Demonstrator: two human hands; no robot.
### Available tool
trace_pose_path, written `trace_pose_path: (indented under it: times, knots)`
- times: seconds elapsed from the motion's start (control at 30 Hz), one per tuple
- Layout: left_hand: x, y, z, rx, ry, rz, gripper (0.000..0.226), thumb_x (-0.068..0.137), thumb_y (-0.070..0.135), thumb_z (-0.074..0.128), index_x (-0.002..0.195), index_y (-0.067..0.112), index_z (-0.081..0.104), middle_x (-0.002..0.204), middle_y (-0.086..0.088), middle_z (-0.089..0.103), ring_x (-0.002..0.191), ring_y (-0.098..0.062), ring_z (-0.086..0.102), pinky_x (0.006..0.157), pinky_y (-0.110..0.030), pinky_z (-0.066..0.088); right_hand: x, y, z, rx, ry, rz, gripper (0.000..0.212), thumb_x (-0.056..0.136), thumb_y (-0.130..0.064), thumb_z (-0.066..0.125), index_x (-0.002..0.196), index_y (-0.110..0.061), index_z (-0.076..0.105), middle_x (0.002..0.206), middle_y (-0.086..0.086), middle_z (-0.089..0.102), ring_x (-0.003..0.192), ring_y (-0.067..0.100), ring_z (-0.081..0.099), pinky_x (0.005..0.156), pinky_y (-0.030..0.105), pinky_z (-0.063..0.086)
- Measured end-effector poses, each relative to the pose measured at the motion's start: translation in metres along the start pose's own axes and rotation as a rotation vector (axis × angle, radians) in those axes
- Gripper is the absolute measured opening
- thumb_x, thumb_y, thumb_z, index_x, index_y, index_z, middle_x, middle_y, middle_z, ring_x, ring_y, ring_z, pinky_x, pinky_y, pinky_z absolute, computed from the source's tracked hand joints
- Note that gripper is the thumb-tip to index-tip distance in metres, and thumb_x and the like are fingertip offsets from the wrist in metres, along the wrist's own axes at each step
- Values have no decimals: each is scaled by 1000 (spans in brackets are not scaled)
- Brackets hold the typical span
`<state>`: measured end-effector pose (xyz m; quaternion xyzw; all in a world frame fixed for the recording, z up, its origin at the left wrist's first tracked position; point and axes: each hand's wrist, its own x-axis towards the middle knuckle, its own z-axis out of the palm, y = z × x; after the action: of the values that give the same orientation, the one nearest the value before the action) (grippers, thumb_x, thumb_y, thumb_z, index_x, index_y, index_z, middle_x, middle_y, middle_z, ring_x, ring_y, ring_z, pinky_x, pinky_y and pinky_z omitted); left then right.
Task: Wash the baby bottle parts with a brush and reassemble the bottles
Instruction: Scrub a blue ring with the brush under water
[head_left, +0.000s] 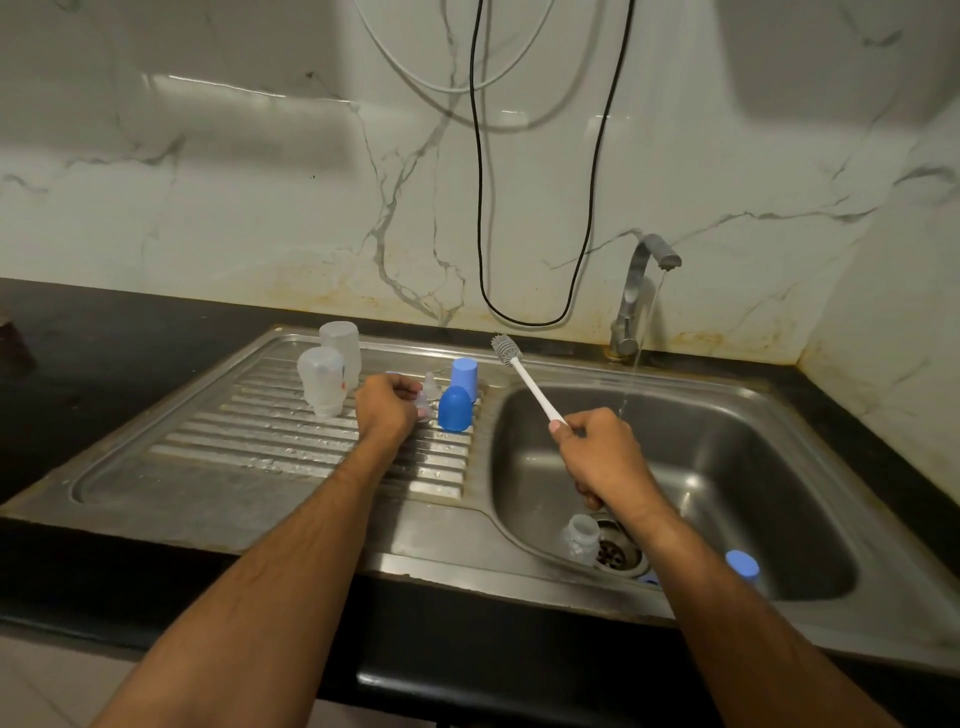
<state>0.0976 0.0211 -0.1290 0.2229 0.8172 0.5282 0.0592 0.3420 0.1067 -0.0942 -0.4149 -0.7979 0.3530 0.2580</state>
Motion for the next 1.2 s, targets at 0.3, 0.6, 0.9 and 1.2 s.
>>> trace_pose_path:
  times: [0.3, 0.6, 0.9, 1.2]
  knots:
    - [-6, 6, -10, -67, 23, 16, 26, 83, 4, 78, 107, 8, 71, 104, -8, 72, 99, -21, 68, 97, -37, 55, -6, 5, -17, -34, 19, 13, 30, 101, -34, 56, 79, -17, 69, 56, -2, 56, 46, 20, 53, 47, 30, 48]
    - [-23, 45, -7, -122, 62, 94, 25, 81, 4, 80, 104, 8, 73, 98, -5, 73, 91, -18, 68, 88, -31, 56, -25, 14, -49, -23, 56, 24, 29, 101, -32, 56, 80, -17, 68, 58, 2, 59, 43, 20, 53, 40, 27, 45]
    - [-54, 73, 63, -153, -82, 135, 24, 78, 1, 82, 98, 12, 75, 93, -2, 75, 89, -16, 70, 92, -34, 57, -41, 48, -96, -10, 93, 109, 23, 102, -31, 55, 93, -16, 71, 60, 1, 58, 44, 16, 51, 39, 22, 42]
    - [-87, 93, 144, -129, -322, 261, 24, 77, 0, 82, 97, 10, 73, 91, -3, 73, 88, -14, 70, 89, -32, 58, -38, 102, -129, -4, 142, 198, 36, 100, -32, 57, 70, -12, 61, 49, 1, 50, 34, 15, 42, 36, 21, 37]
